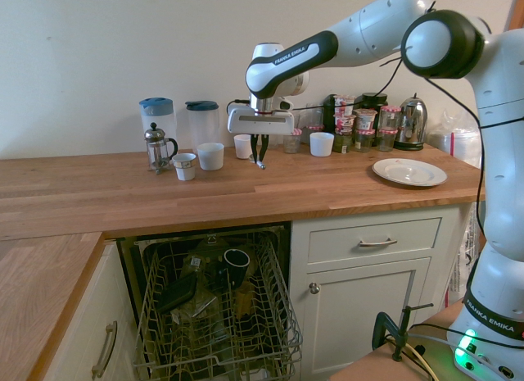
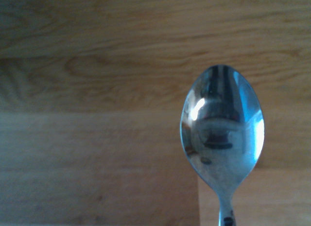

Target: Put the spoon in the dishwasher

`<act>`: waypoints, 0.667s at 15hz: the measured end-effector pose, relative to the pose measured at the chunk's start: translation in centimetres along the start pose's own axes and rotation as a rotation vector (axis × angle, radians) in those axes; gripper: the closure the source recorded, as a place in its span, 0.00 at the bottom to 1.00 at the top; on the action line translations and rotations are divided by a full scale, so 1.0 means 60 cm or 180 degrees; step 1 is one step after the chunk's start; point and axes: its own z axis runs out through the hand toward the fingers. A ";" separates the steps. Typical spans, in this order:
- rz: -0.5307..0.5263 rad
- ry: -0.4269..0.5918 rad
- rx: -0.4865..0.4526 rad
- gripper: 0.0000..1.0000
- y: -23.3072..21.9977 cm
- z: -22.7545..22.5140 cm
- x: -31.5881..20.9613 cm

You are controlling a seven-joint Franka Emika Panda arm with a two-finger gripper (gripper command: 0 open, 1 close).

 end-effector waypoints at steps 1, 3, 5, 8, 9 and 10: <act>-0.0013 0.0021 0.0025 1.00 0.015 -0.016 -0.041; -0.0035 0.0083 0.0073 1.00 0.050 -0.027 -0.137; 0.0013 0.0106 0.0110 1.00 0.093 -0.004 -0.230; 0.0171 0.0064 0.0214 1.00 0.172 0.066 -0.344; 0.0223 0.0036 0.0250 1.00 0.203 0.090 -0.373; 0.0261 0.0022 0.0274 1.00 0.238 0.119 -0.398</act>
